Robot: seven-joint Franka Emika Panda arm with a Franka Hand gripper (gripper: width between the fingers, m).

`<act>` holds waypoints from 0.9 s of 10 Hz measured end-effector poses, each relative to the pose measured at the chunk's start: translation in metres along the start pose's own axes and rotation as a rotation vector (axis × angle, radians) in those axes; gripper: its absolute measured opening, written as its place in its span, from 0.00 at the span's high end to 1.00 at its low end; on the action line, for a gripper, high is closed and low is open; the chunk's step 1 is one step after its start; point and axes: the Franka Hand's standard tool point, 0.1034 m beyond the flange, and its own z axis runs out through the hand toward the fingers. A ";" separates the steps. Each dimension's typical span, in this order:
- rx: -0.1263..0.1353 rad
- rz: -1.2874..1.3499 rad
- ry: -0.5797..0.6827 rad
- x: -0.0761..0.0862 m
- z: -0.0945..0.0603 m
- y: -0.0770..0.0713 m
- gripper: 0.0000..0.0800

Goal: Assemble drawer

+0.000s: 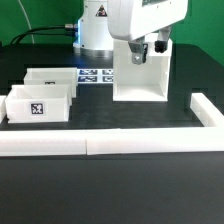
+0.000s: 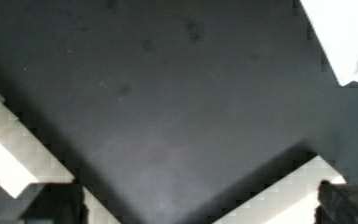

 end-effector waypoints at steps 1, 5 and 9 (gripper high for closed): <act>0.000 0.000 0.000 0.000 0.000 0.000 0.19; -0.021 0.268 0.018 -0.019 -0.013 -0.031 0.19; -0.019 0.472 0.001 -0.018 -0.026 -0.057 0.19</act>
Offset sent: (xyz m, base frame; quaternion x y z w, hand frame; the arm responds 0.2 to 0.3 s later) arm -0.0548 -0.0041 0.0183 -0.0367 0.0296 0.1999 0.9787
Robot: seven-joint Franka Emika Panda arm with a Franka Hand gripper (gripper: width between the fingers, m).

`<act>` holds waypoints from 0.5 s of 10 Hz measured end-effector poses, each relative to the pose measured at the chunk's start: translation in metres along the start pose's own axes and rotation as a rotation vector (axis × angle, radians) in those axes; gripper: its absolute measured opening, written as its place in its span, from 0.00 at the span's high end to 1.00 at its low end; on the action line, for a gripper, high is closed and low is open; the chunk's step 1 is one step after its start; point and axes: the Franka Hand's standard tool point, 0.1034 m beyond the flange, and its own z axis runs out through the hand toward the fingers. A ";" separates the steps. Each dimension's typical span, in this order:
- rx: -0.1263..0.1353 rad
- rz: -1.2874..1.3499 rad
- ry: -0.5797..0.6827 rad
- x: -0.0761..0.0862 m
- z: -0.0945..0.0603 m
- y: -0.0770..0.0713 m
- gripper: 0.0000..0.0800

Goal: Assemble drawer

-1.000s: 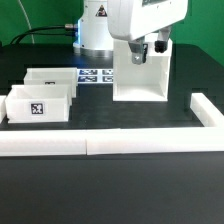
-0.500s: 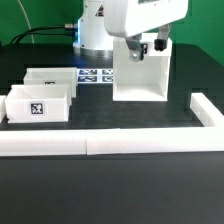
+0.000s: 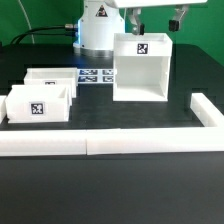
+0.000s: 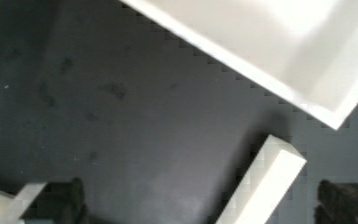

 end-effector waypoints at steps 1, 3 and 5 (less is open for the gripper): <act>0.000 0.000 -0.001 0.000 0.000 0.000 0.19; 0.000 0.000 -0.001 0.000 0.001 0.000 0.19; -0.004 0.111 0.009 -0.007 -0.001 -0.004 0.19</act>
Offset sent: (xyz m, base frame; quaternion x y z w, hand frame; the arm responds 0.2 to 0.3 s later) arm 0.0000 0.0000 0.0000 0.0000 0.0000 0.0000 1.0000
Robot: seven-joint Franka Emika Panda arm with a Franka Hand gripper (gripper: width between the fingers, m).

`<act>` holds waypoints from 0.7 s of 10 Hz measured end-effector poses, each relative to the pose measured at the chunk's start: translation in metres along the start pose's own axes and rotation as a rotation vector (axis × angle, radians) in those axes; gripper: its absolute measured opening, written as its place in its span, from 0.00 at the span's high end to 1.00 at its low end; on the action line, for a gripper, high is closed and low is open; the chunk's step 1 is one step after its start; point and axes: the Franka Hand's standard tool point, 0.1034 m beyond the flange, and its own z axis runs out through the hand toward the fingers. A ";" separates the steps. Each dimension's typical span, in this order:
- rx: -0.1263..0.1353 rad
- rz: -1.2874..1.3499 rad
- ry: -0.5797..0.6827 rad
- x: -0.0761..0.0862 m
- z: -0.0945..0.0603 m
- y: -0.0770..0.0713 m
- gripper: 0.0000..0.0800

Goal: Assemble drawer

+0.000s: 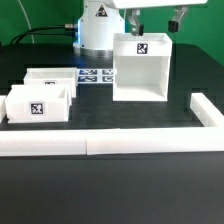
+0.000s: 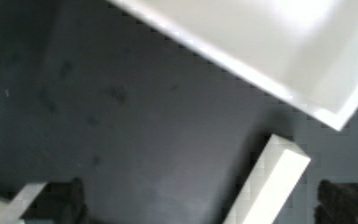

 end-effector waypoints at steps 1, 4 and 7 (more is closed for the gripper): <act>-0.002 0.120 -0.011 -0.014 0.000 -0.009 0.19; 0.048 0.296 -0.048 -0.028 0.008 -0.031 0.19; 0.074 0.334 -0.056 -0.034 0.012 -0.033 0.19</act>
Offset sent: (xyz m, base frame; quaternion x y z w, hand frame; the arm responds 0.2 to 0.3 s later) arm -0.0328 0.0159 -0.0055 0.0677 -0.0525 0.1668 0.9823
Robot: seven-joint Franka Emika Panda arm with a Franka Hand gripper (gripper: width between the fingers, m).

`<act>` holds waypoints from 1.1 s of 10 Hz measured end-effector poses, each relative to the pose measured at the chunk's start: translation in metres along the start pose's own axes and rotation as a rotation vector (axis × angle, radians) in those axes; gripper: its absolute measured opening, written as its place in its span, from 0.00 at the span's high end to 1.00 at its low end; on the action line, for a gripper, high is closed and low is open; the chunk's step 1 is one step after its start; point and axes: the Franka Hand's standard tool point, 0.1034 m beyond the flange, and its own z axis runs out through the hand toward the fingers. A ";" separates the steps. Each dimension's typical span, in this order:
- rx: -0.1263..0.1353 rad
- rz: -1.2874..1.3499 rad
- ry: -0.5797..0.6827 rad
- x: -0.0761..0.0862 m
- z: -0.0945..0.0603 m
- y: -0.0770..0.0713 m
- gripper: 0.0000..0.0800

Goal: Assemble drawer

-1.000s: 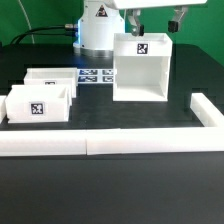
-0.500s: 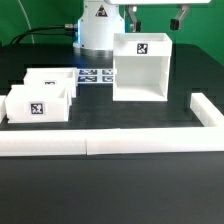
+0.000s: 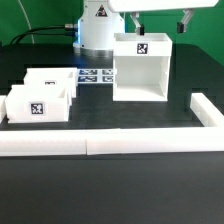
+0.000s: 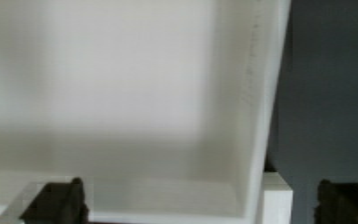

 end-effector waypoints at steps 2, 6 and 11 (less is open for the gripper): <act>0.005 0.017 0.002 -0.002 0.001 0.000 0.19; 0.008 0.099 0.009 -0.038 0.025 -0.016 0.19; 0.004 0.083 -0.010 -0.049 0.039 -0.027 0.19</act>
Offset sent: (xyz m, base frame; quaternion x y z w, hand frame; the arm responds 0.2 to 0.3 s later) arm -0.0508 0.0197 -0.0171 0.0099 0.0203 0.1203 0.9925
